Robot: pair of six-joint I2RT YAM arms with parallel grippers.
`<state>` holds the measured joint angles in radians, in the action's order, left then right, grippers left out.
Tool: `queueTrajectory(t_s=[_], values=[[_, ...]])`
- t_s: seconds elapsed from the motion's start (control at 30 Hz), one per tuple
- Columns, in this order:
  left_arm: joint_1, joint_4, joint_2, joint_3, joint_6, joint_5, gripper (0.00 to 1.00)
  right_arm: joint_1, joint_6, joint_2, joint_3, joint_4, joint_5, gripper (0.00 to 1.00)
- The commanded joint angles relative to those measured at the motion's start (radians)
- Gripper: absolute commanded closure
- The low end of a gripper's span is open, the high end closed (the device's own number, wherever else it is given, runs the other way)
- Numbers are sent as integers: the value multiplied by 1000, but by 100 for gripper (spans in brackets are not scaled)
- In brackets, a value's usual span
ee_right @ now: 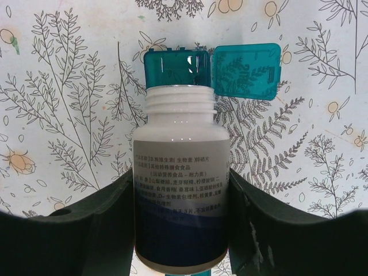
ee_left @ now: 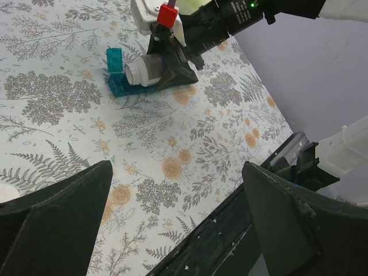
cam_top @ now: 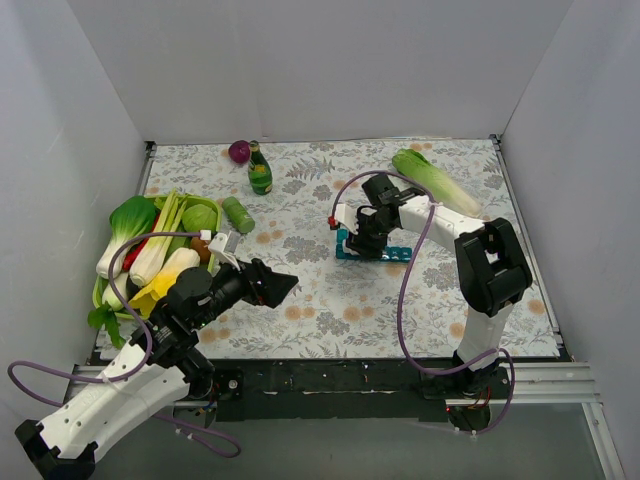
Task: Sort the pills into containers
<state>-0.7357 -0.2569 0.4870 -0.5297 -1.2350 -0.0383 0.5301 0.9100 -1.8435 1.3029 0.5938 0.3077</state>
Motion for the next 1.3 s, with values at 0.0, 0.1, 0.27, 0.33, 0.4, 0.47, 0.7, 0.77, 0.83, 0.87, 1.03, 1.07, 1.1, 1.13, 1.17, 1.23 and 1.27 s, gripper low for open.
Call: queueTrajectory(t_s=[0.0,0.1,0.27,0.33,0.4,0.47,0.7,0.77,0.83,0.87,1.03,1.07,1.1,1.13,1.17,1.23,1.27], values=[[2,11,-10,14,2,-3,3,8,15,-11,45,17,-9,95],[4,11,-10,16,0,-3,3,11,17,-14,47,18,-15,95],[2,11,-13,17,0,-3,3,15,15,-17,52,23,-25,95],[2,10,-16,20,2,-3,3,16,15,-19,53,24,-27,95],[2,7,-16,20,0,-3,3,15,17,-19,55,26,-30,95],[2,7,-18,20,0,-2,3,18,15,-19,56,27,-32,95],[2,8,-16,20,2,-3,3,25,13,-23,70,35,-42,95],[4,8,-16,19,2,-3,3,27,15,-23,72,35,-47,95],[2,10,-18,20,2,-3,3,28,16,-23,72,37,-50,95],[2,11,-18,20,2,-3,3,28,17,-23,73,37,-50,95],[2,11,-18,22,2,-3,3,31,18,-26,73,43,-56,95],[2,10,-19,22,2,-5,3,31,18,-25,75,43,-56,95],[2,10,-18,23,2,-3,3,33,18,-25,75,43,-58,95],[2,11,-18,23,3,-3,3,33,18,-28,75,44,-59,95],[4,11,-18,22,2,-3,3,33,18,-28,76,46,-61,95],[2,12,-18,22,2,-3,3,34,18,-28,76,46,-61,95],[2,11,-18,22,2,-3,3,34,18,-28,76,46,-62,95]])
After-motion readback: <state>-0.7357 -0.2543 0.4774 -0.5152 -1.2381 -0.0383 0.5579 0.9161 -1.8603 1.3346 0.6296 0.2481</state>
